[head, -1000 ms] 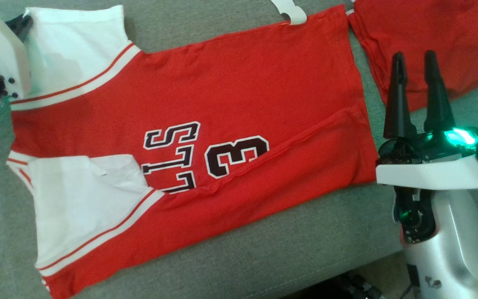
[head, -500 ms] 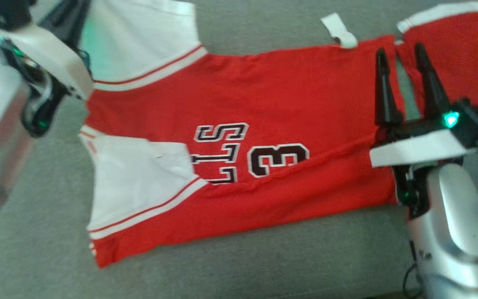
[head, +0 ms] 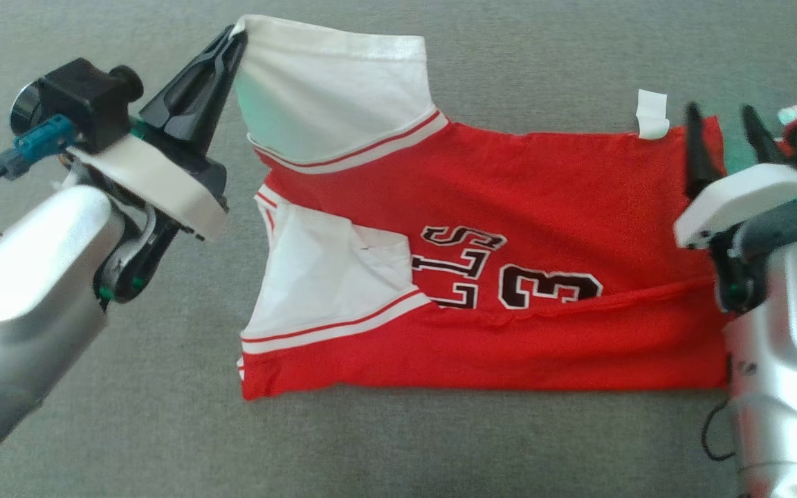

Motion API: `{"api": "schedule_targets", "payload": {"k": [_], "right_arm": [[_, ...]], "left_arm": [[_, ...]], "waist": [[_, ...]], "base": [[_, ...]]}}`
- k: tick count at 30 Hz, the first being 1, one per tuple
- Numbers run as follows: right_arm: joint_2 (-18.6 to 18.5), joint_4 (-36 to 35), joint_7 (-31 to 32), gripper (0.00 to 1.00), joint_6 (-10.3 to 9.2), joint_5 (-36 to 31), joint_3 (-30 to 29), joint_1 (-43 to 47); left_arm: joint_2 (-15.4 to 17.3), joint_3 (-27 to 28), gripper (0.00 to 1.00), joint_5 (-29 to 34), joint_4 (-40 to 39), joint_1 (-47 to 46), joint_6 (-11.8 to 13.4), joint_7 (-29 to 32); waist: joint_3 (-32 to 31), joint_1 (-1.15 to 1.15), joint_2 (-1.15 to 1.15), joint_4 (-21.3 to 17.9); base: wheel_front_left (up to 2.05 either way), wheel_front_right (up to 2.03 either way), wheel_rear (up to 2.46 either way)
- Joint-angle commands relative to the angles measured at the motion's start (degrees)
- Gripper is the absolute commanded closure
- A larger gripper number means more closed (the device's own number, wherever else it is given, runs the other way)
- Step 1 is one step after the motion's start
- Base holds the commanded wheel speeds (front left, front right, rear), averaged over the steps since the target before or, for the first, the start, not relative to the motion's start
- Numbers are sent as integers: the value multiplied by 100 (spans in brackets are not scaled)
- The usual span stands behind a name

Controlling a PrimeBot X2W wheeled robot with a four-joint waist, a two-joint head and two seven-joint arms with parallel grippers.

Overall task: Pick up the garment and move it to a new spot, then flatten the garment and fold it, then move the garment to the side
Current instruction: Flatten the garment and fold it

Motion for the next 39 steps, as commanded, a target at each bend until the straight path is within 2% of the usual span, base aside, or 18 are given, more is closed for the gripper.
{"api": "schedule_targets", "payload": {"k": [1,5,12,25,26,34,39], "right_arm": [[-31,48,132,0,-4,-103,-190,-271],[-46,543,231,0,-4,-478,-516,-592],[-85,1261,422,0,-4,-975,-598,-979],[-140,1989,318,0,-4,-1379,-637,-1405],[-156,2111,314,100,-4,-1391,-598,-1484],[-224,2222,-17,100,-4,-1068,-640,-1940],[-195,2204,-282,100,-4,-623,-395,-2229]], "left_arm": [[294,239,100,49,-266,-149,112,33],[341,183,100,67,-582,-88,219,141],[400,162,100,78,-777,-118,281,242],[446,134,100,32,-793,-154,285,364],[453,133,100,23,-767,-165,281,381],[478,167,100,29,-290,-360,230,455],[415,235,100,147,308,-719,96,347]], "waist": [[2,1,0,111],[60,1,0,181],[164,1,0,158],[289,1,0,69],[308,1,0,68],[308,1,0,-54],[335,1,0,-222]], "base": [[0,0,0],[0,0,0],[0,0,0],[0,0,0],[0,0,0],[0,0,0],[0,0,0]]}}
